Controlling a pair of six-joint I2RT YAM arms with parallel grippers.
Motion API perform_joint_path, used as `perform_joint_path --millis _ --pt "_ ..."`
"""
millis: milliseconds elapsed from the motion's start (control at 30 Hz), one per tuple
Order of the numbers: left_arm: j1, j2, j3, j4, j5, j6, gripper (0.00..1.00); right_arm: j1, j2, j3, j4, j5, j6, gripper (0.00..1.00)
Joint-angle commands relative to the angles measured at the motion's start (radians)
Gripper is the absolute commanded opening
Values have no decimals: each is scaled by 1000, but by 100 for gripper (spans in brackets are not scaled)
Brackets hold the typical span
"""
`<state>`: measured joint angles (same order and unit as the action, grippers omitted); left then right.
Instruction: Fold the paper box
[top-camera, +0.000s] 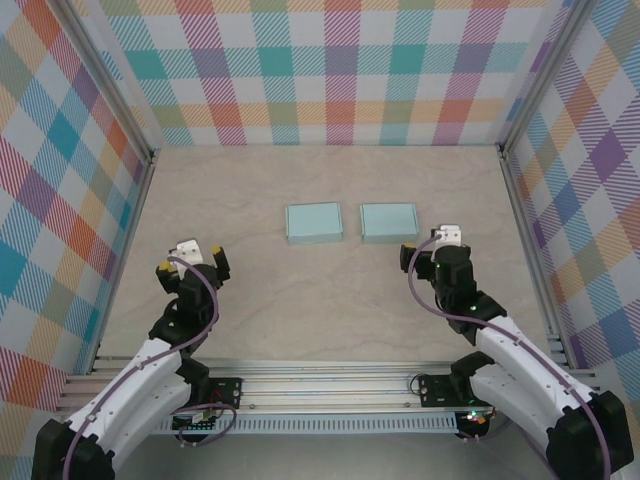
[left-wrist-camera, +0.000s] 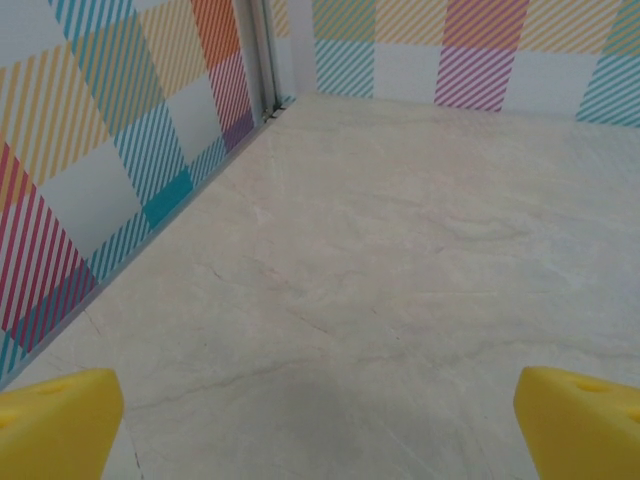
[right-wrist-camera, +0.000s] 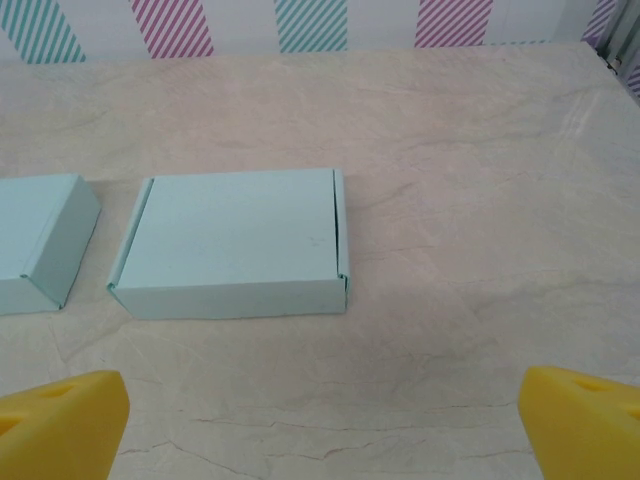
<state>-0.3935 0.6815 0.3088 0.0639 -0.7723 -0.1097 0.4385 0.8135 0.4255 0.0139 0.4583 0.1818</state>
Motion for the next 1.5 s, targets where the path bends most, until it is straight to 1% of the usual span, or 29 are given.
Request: perform_joint_path --millis 0,133,267,367,500,633,767,867,1100,1200,1300,1400,1467 --pt "28 23 -27 85 24 -24 100 -5 9 -15 64 28 -40 100" --pt "47 35 -60 129 56 -25 100 -7 24 -51 130 42 -70 100" --pt "67 30 -108 208 118 1 100 -11 38 -48 143 46 -83 100" --pt "80 16 -140 248 141 7 100 -14 50 -45 155 47 -90 100" --pt "105 16 -161 274 125 -7 100 -16 69 -48 189 45 -110 99" --pt "147 66 -172 344 152 -36 100 -27 107 -47 242 45 -141 100" --pt "184 175 -166 437 178 -45 100 -47 141 -51 300 40 -157 100" --pt "197 279 -153 526 201 -28 100 -72 159 -56 332 11 -159 100" --pt "200 520 -94 734 277 67 100 -142 176 -56 351 -63 -143 100" --pt "200 595 -88 833 309 101 100 -165 166 -55 349 -86 -142 100" --pt "200 647 -76 880 329 130 100 -181 157 -54 344 -99 -140 100" --pt "200 736 -70 967 331 147 100 -195 152 -55 340 -105 -142 100" --pt "200 789 -46 972 349 158 100 -204 152 -56 339 -112 -142 100"
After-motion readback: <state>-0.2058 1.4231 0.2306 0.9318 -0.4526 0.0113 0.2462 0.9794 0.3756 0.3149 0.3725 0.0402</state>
